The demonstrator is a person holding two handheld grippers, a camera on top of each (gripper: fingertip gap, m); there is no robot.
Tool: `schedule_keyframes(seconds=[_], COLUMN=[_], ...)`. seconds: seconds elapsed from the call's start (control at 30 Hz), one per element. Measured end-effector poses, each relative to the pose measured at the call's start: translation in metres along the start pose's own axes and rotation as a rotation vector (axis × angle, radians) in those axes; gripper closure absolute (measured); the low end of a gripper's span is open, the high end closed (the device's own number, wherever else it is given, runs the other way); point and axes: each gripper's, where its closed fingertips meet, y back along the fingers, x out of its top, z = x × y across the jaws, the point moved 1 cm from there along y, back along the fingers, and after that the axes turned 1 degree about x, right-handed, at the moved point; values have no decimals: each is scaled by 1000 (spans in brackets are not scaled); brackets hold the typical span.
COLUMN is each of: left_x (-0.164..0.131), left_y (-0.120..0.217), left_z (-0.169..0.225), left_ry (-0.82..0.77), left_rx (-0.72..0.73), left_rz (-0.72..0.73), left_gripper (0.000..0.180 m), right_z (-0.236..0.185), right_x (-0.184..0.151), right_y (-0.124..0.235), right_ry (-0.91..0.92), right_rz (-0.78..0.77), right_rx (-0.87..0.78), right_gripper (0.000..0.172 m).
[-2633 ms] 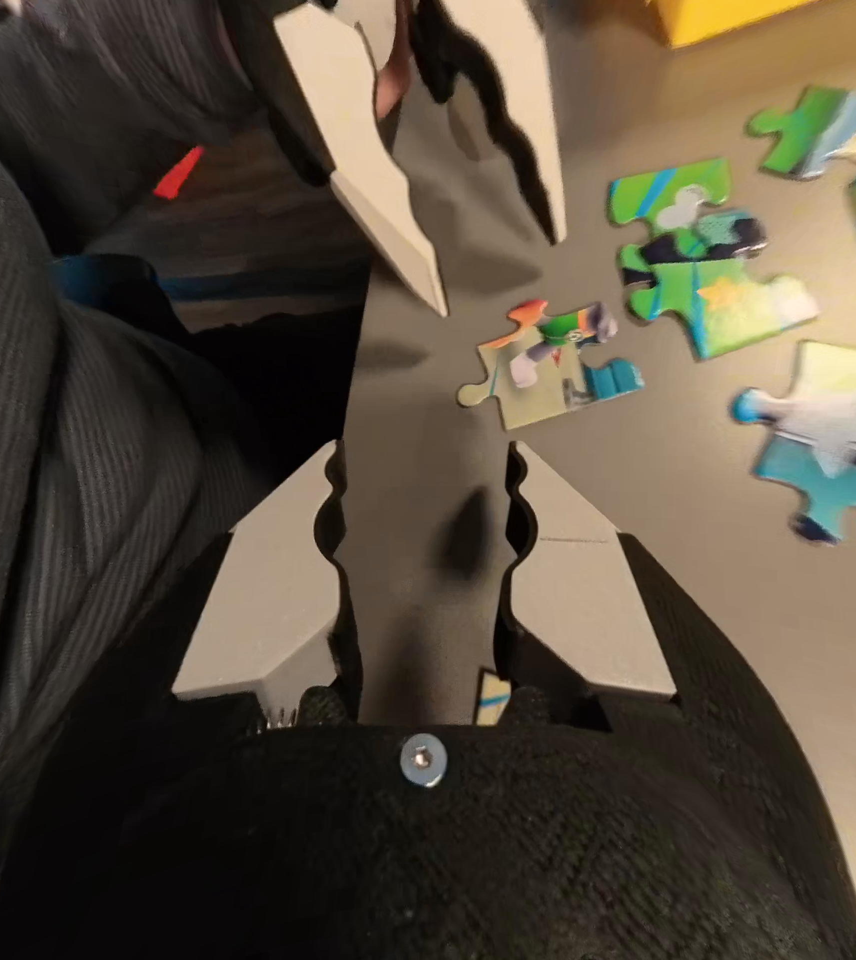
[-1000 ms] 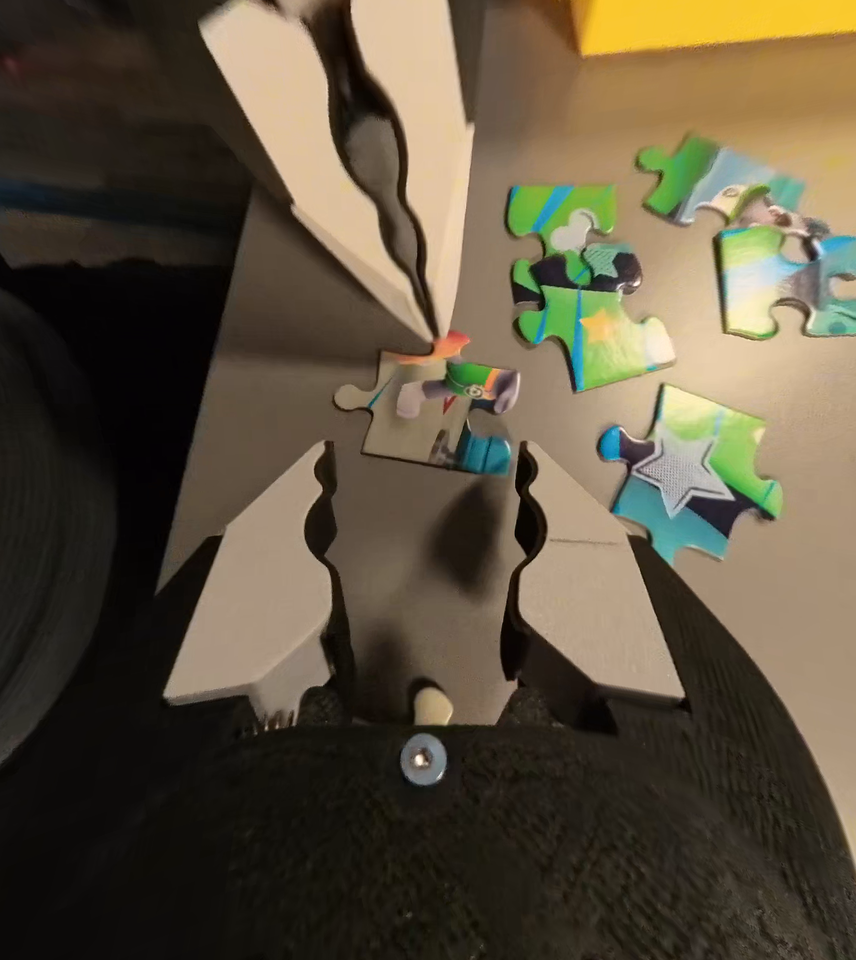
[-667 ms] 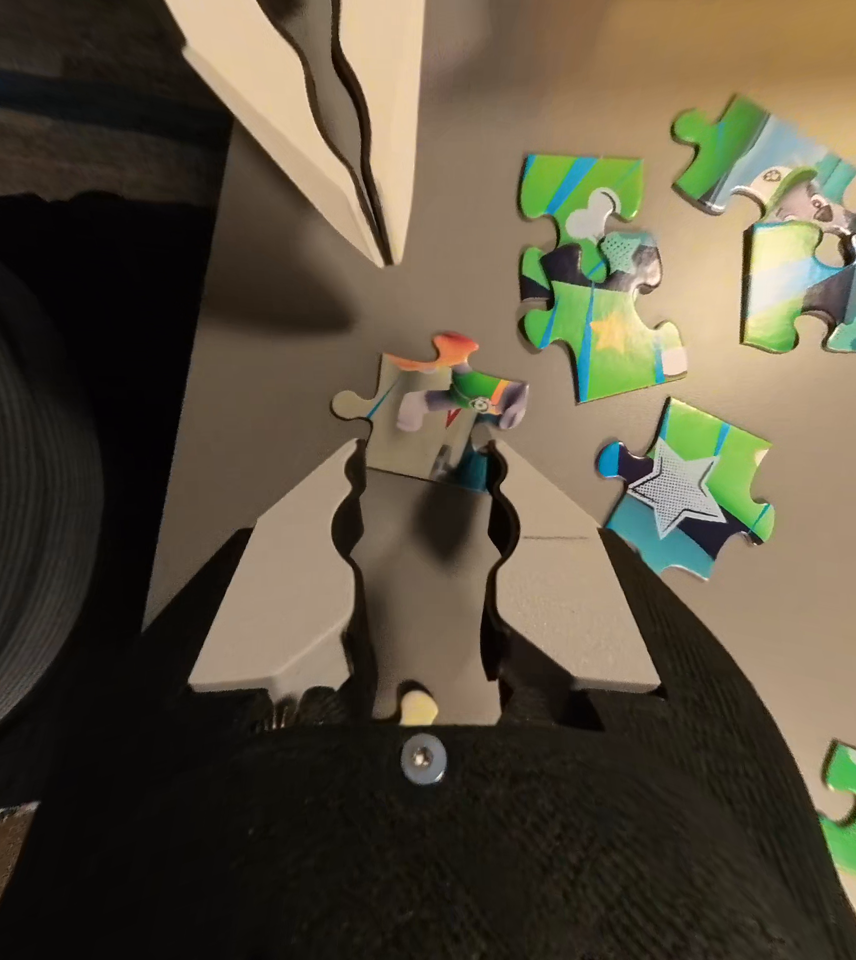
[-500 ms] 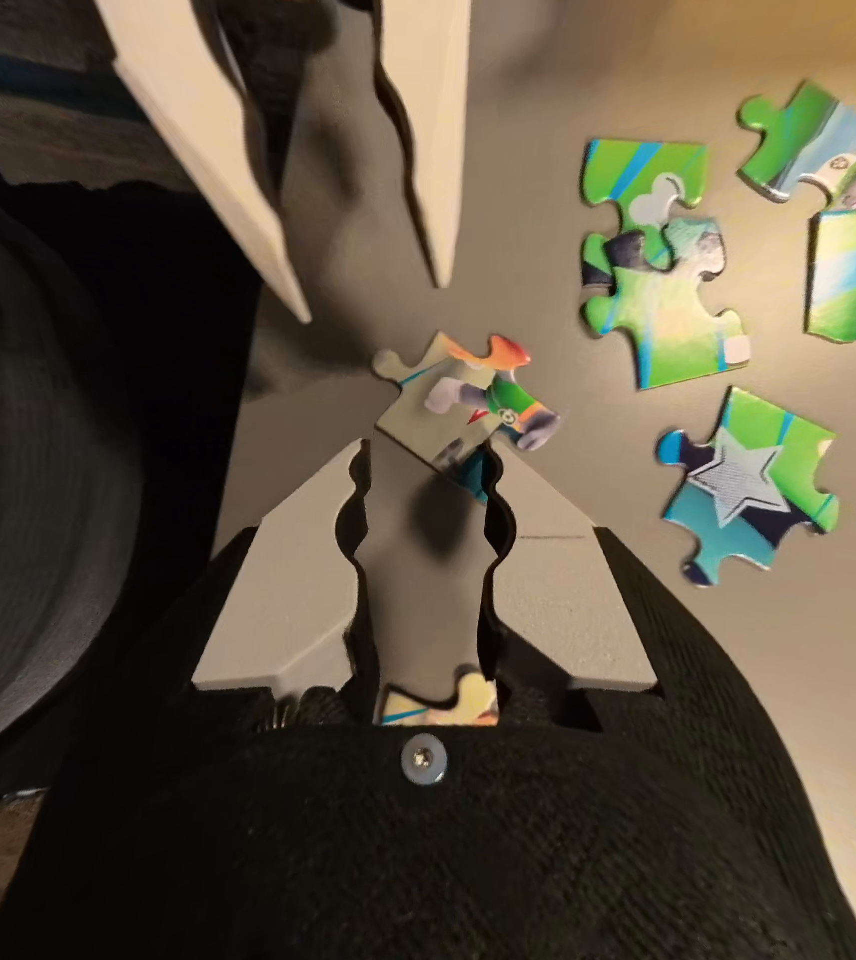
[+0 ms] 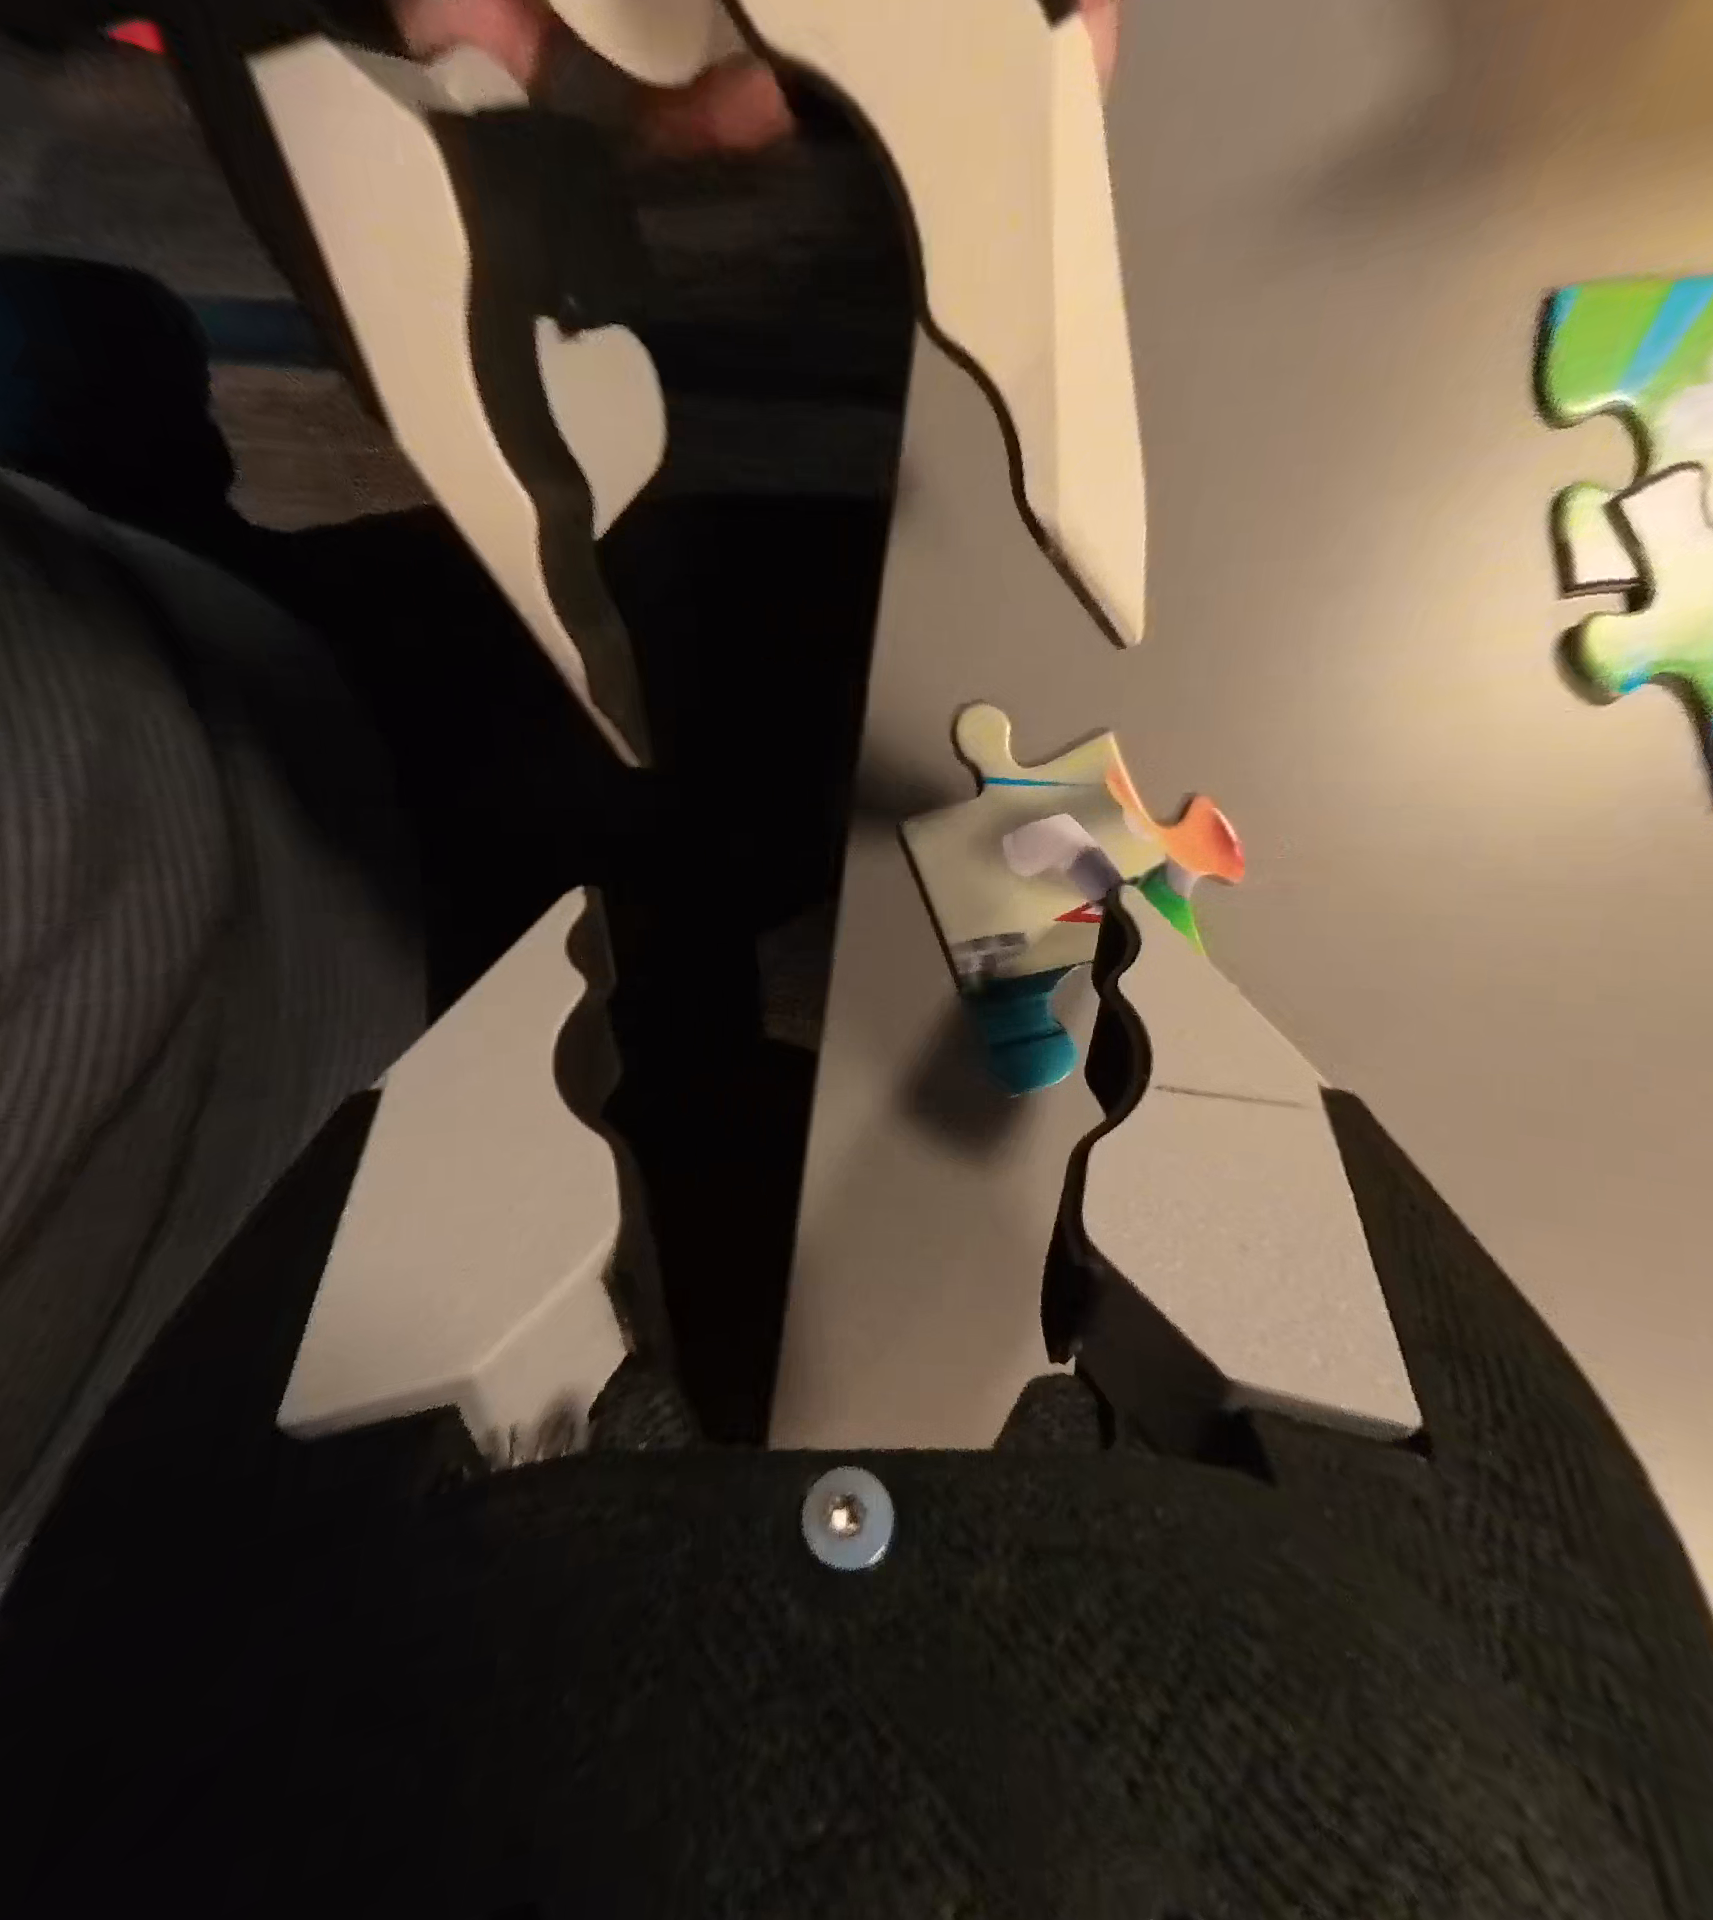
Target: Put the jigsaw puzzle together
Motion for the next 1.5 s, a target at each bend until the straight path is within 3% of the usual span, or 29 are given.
schedule_keyframes(seconds=[0.13, 0.3, 0.4, 0.47, 0.53, 0.63, 0.73, 0.8, 0.93, 1.0, 1.1, 1.17, 1.33, 1.5], left_x=[-7, -5, 7, 20, 34, 56, 78, 93, 124, 133, 132, 123, 108, 93], left_y=[-13, -34, -34, -26, -14, 6, 9, -4, -32, -47, -69, -88, -122, -142], left_z=[23, 29, 20, 14, 11, -5, -21, -26, -33, -41, -51, -47, -32, -33], left_ry=[-196, -474, -576, -595, -598, -614, -674, -726, -813, -691, -391, -287, -136, -7], left_rx=[0, 176, 344, 444, 523, 731, 879, 916, 949, 867, 665, 489, 144, -9], left_rz=[-39, -51, -44, -17, 23, 67, 75, 81, 115, 150, 207, 181, 55, -75], left_gripper=[102, 128, 168, 180, 180, 180, 180, 180, 180, 169, 115, 119, 149, 149], right_z=[-18, -30, -37, -38, -31, -19, -19, -15, 4, 17, 54, 78, 97, 107], right_x=[-7, -10, -12, -9, -5, -4, -3, -2, -6, -17, -49, -74, -100, -106], right_y=[4, 6, 10, 18, 37, 74, 96, 102, 130, 147, 176, 183, 170, 160], right_ry=[-7, -55, -90, -134, -227, -532, -795, -856, -875, -840, -785, -776, -787, -833], right_rz=[32, 104, 152, 233, 354, 616, 834, 899, 1024, 1026, 924, 754, 402, 322], right_rx=[17, 21, 41, 7, -91, -182, 0, 93, 142, 128, -32, -97, 19, 120], right_gripper=[84, 88, 88, 88, 89, 114, 120, 126, 165, 172, 172, 172, 172, 172])
